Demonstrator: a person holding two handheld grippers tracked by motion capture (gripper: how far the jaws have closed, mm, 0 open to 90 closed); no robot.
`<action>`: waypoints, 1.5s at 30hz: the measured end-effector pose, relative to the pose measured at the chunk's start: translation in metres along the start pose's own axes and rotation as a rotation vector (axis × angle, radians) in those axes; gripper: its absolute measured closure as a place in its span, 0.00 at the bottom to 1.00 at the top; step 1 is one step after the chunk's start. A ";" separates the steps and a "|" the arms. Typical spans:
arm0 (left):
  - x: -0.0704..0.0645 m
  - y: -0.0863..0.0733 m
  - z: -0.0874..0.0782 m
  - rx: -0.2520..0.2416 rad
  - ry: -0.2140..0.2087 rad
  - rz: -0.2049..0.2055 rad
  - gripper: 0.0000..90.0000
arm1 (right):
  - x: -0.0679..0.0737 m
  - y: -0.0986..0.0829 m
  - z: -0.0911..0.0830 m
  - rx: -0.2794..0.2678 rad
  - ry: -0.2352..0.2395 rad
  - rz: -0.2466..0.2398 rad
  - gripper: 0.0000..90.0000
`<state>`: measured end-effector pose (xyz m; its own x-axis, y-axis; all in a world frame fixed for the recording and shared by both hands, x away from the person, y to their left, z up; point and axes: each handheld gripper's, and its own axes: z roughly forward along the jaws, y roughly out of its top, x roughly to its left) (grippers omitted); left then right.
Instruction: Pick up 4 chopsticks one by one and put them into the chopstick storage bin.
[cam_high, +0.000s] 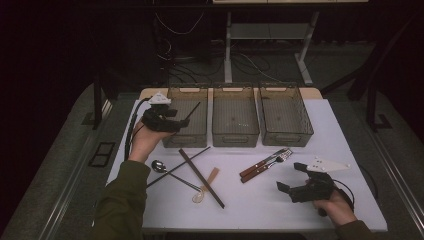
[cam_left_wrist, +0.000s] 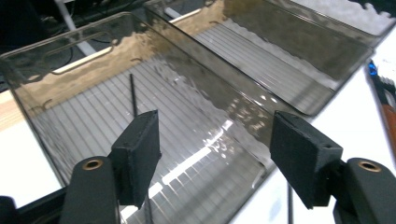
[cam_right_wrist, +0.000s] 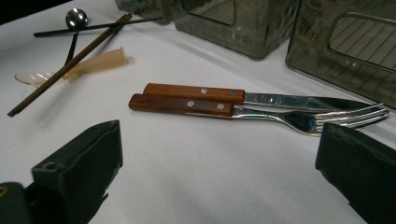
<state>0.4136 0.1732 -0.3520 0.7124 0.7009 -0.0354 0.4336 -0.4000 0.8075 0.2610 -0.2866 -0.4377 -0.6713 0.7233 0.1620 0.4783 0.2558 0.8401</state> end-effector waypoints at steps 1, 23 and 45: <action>-0.002 -0.001 -0.001 0.007 -0.004 0.010 0.34 | 0.000 0.000 0.000 0.005 0.000 -0.004 0.01; -0.036 -0.045 -0.004 -0.002 -0.074 0.033 0.20 | -0.011 0.002 0.005 -0.001 0.009 -0.066 0.01; -0.053 -0.094 -0.022 -0.013 -0.055 0.021 0.18 | -0.006 0.000 0.007 0.028 -0.006 -0.072 0.01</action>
<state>0.3228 0.1864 -0.4132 0.7509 0.6585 -0.0508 0.4114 -0.4062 0.8159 0.2686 -0.2864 -0.4424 -0.7013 0.7060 0.0986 0.4445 0.3250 0.8347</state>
